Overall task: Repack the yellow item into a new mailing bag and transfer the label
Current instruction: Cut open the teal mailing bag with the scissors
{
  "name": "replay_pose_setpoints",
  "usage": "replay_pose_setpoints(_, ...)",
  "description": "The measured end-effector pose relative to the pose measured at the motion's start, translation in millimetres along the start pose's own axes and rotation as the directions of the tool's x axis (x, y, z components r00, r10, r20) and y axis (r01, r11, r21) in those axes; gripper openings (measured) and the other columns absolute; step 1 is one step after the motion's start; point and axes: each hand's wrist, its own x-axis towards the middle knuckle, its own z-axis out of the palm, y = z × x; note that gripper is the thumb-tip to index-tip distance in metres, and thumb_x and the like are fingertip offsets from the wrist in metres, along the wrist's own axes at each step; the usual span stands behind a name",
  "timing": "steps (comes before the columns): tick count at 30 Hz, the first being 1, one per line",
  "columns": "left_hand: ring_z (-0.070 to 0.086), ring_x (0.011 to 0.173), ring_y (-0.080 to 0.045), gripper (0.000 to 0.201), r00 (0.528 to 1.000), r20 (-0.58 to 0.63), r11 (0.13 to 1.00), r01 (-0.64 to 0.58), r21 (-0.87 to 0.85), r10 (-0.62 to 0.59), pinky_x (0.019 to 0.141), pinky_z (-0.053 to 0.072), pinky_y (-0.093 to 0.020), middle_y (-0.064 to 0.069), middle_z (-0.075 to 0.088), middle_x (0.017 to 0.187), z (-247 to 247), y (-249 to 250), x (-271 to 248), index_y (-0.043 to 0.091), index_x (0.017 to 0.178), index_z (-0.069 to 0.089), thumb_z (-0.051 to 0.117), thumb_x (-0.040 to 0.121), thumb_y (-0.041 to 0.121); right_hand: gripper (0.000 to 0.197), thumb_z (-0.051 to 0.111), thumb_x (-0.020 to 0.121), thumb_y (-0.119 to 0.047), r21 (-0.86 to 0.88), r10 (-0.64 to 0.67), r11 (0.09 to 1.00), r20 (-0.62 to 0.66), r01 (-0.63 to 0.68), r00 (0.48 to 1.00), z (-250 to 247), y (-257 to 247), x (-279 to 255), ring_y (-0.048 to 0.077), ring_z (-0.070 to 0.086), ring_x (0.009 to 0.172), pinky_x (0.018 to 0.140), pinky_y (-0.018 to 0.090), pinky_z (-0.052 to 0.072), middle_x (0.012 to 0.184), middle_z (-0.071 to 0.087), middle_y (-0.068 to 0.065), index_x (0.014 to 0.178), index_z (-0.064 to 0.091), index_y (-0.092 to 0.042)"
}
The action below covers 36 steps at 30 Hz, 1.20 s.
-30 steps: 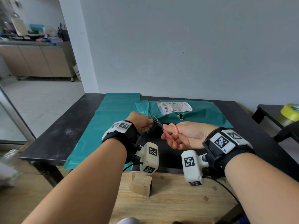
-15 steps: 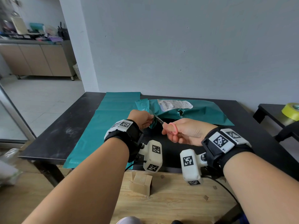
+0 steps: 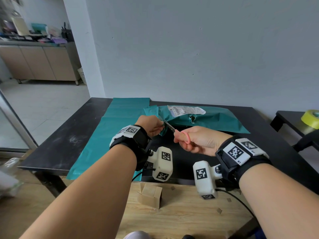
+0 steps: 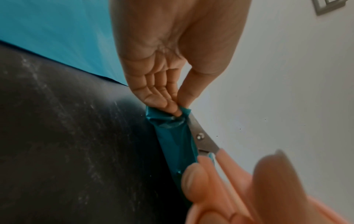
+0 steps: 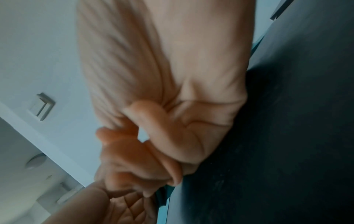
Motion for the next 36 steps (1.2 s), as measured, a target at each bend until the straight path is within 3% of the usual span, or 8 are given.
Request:
replay_pose_setpoints(2, 0.052, 0.06, -0.011, 0.02, 1.0, -0.004, 1.0, -0.009, 0.02, 0.01, 0.064, 0.047, -0.019, -0.004, 0.059, 0.067, 1.6, 0.4, 1.6, 0.007, 0.074, 0.057, 0.059, 0.093, 0.013, 0.028, 0.059, 0.092, -0.033, -0.01, -0.009, 1.0, 0.007, 0.009, 1.0, 0.0, 0.3, 0.2, 0.002, 0.044, 0.041, 0.035, 0.012, 0.032, 0.051, 0.051, -0.004, 0.094, 0.06, -0.005)
replay_pose_setpoints(5, 0.049, 0.057, -0.008, 0.024, 1.0, 0.01, 0.998, 0.009, 0.062, -0.01, 0.058, 0.044, -0.017, -0.001, 0.057, 0.057, 0.3, 2.7, 2.0, 0.008, 0.071, 0.054, 0.06, 0.093, 0.013, 0.034, 0.054, 0.094, -0.04, 0.018, -0.008, 1.0, 0.059, 0.007, 0.998, 0.5, 0.6, 0.2, 0.006, 0.049, 0.05, 0.041, 0.015, 0.039, 0.059, 0.055, -0.002, 0.098, 0.059, -0.006)
replay_pose_setpoints(9, 0.049, 0.055, -0.008, 0.023, 1.0, -0.01, 0.994, -0.017, 0.111, 0.018, 0.052, 0.043, -0.016, -0.003, 0.055, 0.065, -2.8, 3.6, 2.5, 0.008, 0.069, 0.055, 0.063, 0.091, 0.01, 0.034, 0.051, 0.095, -0.041, 0.019, 0.006, 1.0, 0.089, -0.008, 0.996, 2.1, -1.7, -0.2, 0.007, 0.05, 0.052, 0.043, 0.015, 0.039, 0.062, 0.055, 0.0, 0.096, 0.057, -0.008)
replay_pose_setpoints(13, 0.049, 0.055, -0.009, 0.024, 1.0, 0.009, 0.992, -0.021, 0.125, 0.02, 0.053, 0.041, -0.017, -0.004, 0.055, 0.065, 1.3, 6.6, -0.1, 0.007, 0.068, 0.054, 0.062, 0.091, 0.008, 0.033, 0.051, 0.095, -0.04, 0.037, 0.012, 0.999, 0.071, -0.014, 0.997, 4.8, -7.0, 1.5, 0.008, 0.048, 0.053, 0.041, 0.015, 0.039, 0.061, 0.055, 0.0, 0.097, 0.057, -0.008)
replay_pose_setpoints(17, 0.048, 0.054, -0.01, 0.025, 0.999, -0.034, 0.994, -0.038, 0.101, 0.041, 0.053, 0.04, -0.017, -0.002, 0.056, 0.053, 7.0, 6.2, -1.1, 0.007, 0.068, 0.053, 0.059, 0.092, 0.005, 0.035, 0.052, 0.094, -0.042, 0.055, 0.034, 0.998, 0.05, -0.037, 0.998, 3.3, -12.2, 1.5, 0.008, 0.048, 0.053, 0.04, 0.015, 0.039, 0.06, 0.054, -0.002, 0.098, 0.057, -0.008)
replay_pose_setpoints(23, 0.049, 0.057, -0.012, 0.02, 0.995, -0.077, 0.997, -0.054, 0.064, 0.059, 0.057, 0.042, -0.019, -0.006, 0.053, 0.066, 1.2, 0.6, 2.9, 0.006, 0.072, 0.054, 0.057, 0.092, 0.004, 0.036, 0.053, 0.094, -0.041, 0.026, 0.035, 0.999, 0.033, -0.035, 0.999, 1.5, -7.0, 0.4, 0.008, 0.048, 0.053, 0.04, 0.015, 0.04, 0.061, 0.055, -0.001, 0.098, 0.058, -0.006)
replay_pose_setpoints(36, 0.05, 0.062, -0.012, 0.015, 0.994, -0.039, 0.993, -0.096, 0.073, 0.099, 0.063, 0.046, -0.02, -0.006, 0.054, 0.071, -3.2, -7.7, 1.6, 0.006, 0.077, 0.055, 0.061, 0.091, 0.006, 0.039, 0.053, 0.094, -0.041, -0.013, 0.093, 0.996, 0.096, -0.092, 0.991, 5.1, -16.0, -1.9, 0.008, 0.053, 0.053, 0.041, 0.015, 0.044, 0.063, 0.058, 0.001, 0.104, 0.056, -0.004)
